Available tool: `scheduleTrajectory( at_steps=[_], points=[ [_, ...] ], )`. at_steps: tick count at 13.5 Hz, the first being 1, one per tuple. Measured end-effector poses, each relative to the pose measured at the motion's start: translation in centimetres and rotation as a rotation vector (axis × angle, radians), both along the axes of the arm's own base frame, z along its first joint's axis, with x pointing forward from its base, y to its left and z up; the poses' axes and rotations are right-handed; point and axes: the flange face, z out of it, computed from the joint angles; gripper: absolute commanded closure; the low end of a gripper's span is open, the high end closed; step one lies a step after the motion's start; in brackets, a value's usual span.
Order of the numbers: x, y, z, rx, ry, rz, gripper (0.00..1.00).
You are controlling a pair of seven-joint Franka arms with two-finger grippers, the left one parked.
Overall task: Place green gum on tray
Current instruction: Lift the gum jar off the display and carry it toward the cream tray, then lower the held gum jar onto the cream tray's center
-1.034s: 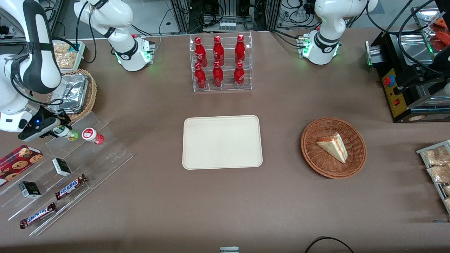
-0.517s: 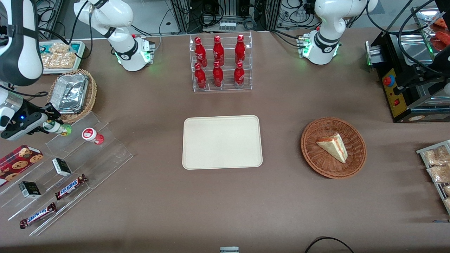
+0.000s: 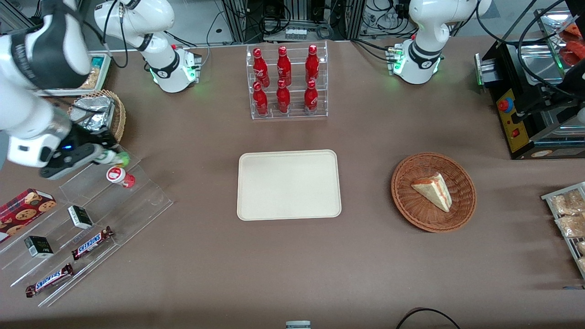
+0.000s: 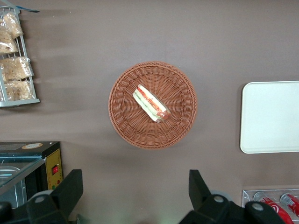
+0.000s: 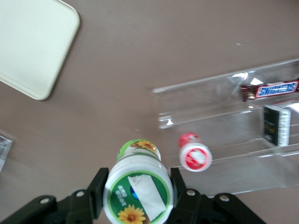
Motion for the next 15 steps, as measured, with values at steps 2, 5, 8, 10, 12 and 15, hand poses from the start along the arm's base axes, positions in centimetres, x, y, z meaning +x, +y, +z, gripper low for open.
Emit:
scheduleTrajectory(
  at_steps=[2, 5, 8, 10, 12, 15],
  points=[
    [-0.6, 5.3, 0.5, -0.013, 0.002, -0.063, 1.0],
    [-2.1, 13.9, -0.3, -0.045, 0.015, -0.186, 1.0],
    [-3.3, 22.0, -2.3, -0.09, 0.022, -0.353, 1.0],
    [-3.5, 26.8, -4.0, -0.101, 0.007, -0.459, 1.0],
    [-3.4, 30.5, -6.2, -0.095, -0.011, -0.523, 1.0],
    [-2.7, 34.6, -10.3, -0.021, -0.014, -0.57, 1.0]
  ],
)
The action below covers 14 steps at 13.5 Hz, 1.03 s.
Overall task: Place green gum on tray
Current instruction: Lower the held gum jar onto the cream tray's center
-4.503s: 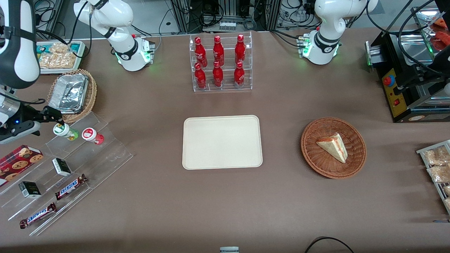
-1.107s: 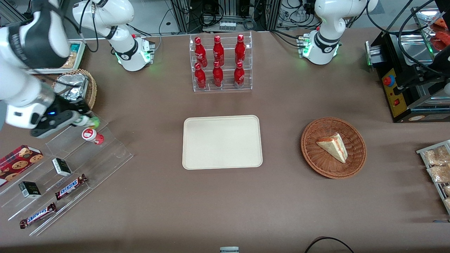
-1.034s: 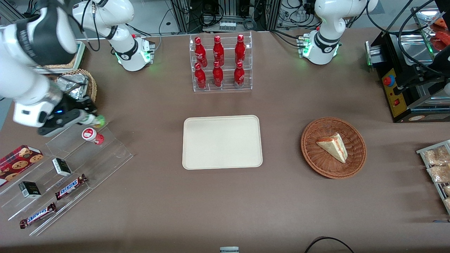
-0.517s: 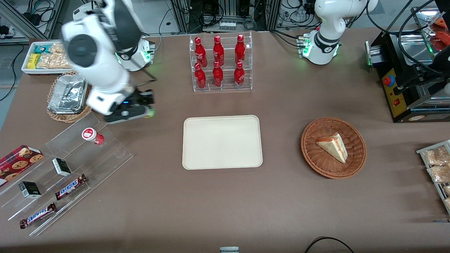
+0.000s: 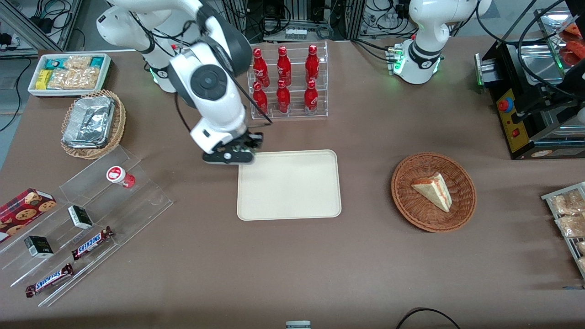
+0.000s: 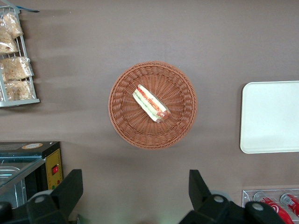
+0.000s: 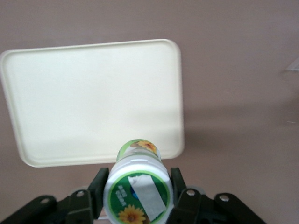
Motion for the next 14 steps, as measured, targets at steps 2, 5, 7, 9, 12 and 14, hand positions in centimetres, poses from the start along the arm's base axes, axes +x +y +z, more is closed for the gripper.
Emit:
scheduleTrajectory(
  at_steps=[2, 5, 7, 9, 12, 14],
  points=[
    [0.3, 2.2, -3.4, 0.021, -0.025, -0.018, 1.0],
    [-0.1, 5.3, -8.2, 0.035, -0.057, -0.038, 1.0],
    [-0.4, 6.4, -11.0, 0.031, -0.059, -0.037, 1.0],
    [-0.2, 6.7, -13.2, 0.029, -0.064, -0.037, 1.0],
    [-1.0, 7.9, -15.7, 0.013, -0.059, -0.013, 1.0],
    [-1.3, 8.6, -17.1, -0.004, -0.073, 0.009, 1.0]
  ],
)
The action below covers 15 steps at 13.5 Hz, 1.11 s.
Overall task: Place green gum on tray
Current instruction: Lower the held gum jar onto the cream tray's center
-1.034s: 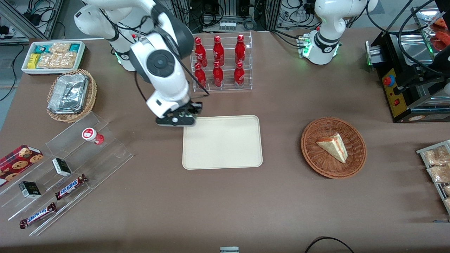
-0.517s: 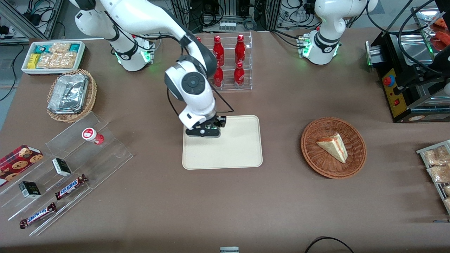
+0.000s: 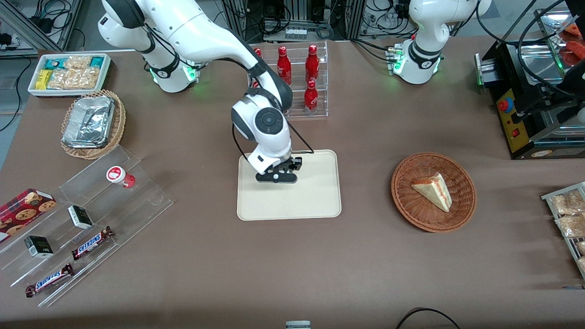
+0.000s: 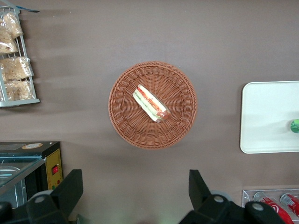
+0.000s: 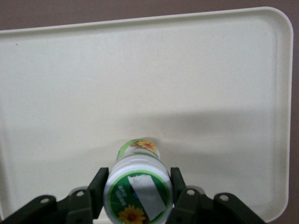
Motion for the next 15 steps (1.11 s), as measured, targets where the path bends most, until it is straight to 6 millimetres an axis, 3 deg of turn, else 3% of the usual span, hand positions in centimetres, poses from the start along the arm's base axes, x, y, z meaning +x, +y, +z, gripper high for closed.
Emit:
scheduleTrajectory(
  at_steps=[2, 3, 4, 5, 12, 15],
  points=[
    [-0.2, 0.7, -0.8, -0.016, -0.014, 0.01, 1.0],
    [-0.3, 1.0, -0.9, -0.02, -0.018, 0.014, 0.91],
    [-0.3, 1.2, -1.0, -0.021, -0.021, 0.015, 0.4],
    [-0.3, 1.2, -1.1, -0.022, -0.021, 0.015, 0.0],
    [0.1, 1.3, -0.9, -0.019, -0.028, 0.009, 0.0],
    [1.0, 1.1, 1.0, 0.001, -0.054, -0.006, 0.0]
  ],
)
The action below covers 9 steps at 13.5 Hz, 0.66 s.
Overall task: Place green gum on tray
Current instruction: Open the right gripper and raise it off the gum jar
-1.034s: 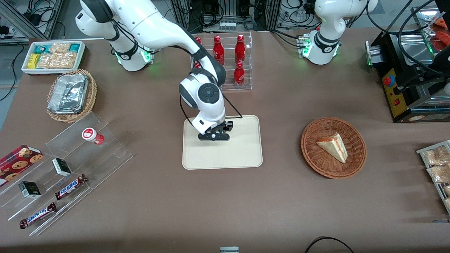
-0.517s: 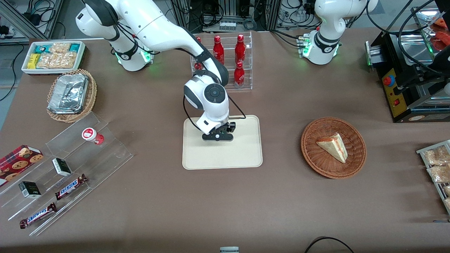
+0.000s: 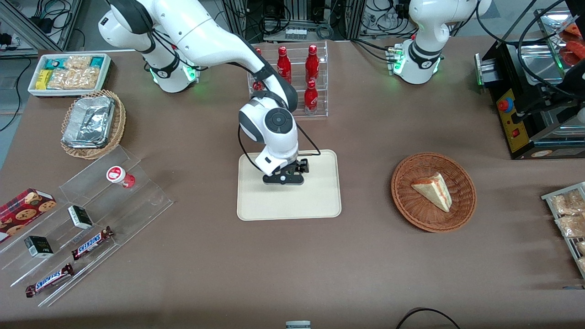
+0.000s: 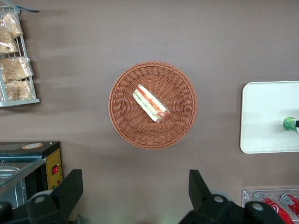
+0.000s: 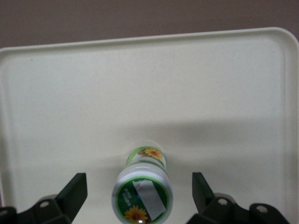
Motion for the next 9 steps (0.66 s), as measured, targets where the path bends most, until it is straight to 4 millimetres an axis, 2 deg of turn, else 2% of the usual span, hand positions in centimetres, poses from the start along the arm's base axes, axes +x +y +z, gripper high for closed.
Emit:
scheduleTrajectory(
  at_steps=[2, 4, 6, 9],
  points=[
    [1.1, -1.3, 3.2, 0.007, -0.004, -0.027, 0.0],
    [1.4, -3.2, 7.3, -0.001, 0.013, -0.052, 0.0],
    [1.2, -5.5, 11.5, -0.003, 0.028, -0.078, 0.0],
    [0.0, -9.8, 16.5, 0.0, 0.046, -0.114, 0.0]
  ],
)
